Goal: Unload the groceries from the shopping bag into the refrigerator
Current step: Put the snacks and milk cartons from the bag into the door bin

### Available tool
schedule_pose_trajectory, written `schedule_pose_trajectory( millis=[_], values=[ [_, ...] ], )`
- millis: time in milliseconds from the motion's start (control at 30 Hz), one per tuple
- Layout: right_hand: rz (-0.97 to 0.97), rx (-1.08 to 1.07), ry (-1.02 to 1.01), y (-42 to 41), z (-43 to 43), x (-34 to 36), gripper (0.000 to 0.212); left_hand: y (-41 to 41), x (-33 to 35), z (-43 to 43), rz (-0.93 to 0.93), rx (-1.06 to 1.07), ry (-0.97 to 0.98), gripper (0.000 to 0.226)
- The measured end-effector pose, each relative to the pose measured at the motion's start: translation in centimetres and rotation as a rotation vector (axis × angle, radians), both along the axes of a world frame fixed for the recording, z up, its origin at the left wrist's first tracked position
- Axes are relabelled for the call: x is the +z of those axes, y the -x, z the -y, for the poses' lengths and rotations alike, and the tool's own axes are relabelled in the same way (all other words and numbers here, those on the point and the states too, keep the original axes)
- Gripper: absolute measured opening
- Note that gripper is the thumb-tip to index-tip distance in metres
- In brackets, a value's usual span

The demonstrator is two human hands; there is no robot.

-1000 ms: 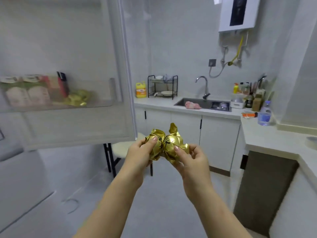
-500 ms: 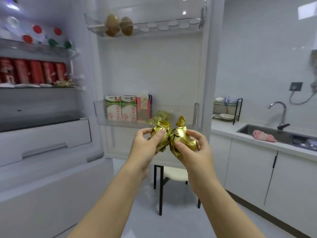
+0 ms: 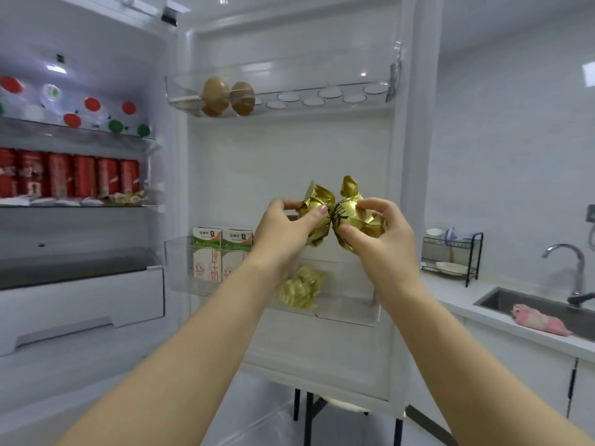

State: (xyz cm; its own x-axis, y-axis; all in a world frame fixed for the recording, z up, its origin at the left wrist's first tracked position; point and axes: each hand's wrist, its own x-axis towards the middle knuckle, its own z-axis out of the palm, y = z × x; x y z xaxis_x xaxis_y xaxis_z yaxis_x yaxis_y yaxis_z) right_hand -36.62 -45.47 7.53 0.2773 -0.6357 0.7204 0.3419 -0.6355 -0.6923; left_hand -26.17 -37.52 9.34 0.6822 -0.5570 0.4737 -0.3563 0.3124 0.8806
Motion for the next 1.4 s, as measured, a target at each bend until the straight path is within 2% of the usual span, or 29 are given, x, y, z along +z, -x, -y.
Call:
schedule_pose_trajectory(
  millis=[233, 433, 767, 967, 1067, 1233, 1400],
  values=[
    [-0.275, -0.187, 0.207, -0.3, 4.2, 1.3, 0.028, -1.4, 0.5, 3.4, 0.188, 0.058, -0.211, 0.045],
    [-0.491, -0.239, 0.284, -1.0, 6.0, 1.3, 0.025, -1.9, 0.3, 4.7, 0.352, 0.098, -0.416, 0.033],
    [-0.82, -0.246, 0.39, -1.3, 6.7, 1.6, 0.026, -3.6, -0.1, 6.0, 0.613, 0.025, -0.749, 0.037],
    [-1.064, -0.237, 0.459, -1.7, 6.2, 2.7, 0.013, -4.3, 0.8, 6.7, 0.58, -0.117, -0.947, 0.033],
    [-1.228, -0.231, 0.476, -2.1, 5.9, 3.4, 0.017, -4.5, 1.3, 6.9, 0.563, -0.165, -1.07, 0.035],
    [-1.473, -0.235, 0.489, -3.0, 5.5, 4.4, 0.025, -4.9, 1.1, 7.6, 0.534, -0.187, -1.096, 0.041],
    [-1.58, -0.211, 0.496, -3.6, 5.5, 4.4, 0.03, -4.9, 1.1, 8.0, 0.525, -0.193, -1.134, 0.046]
  ],
)
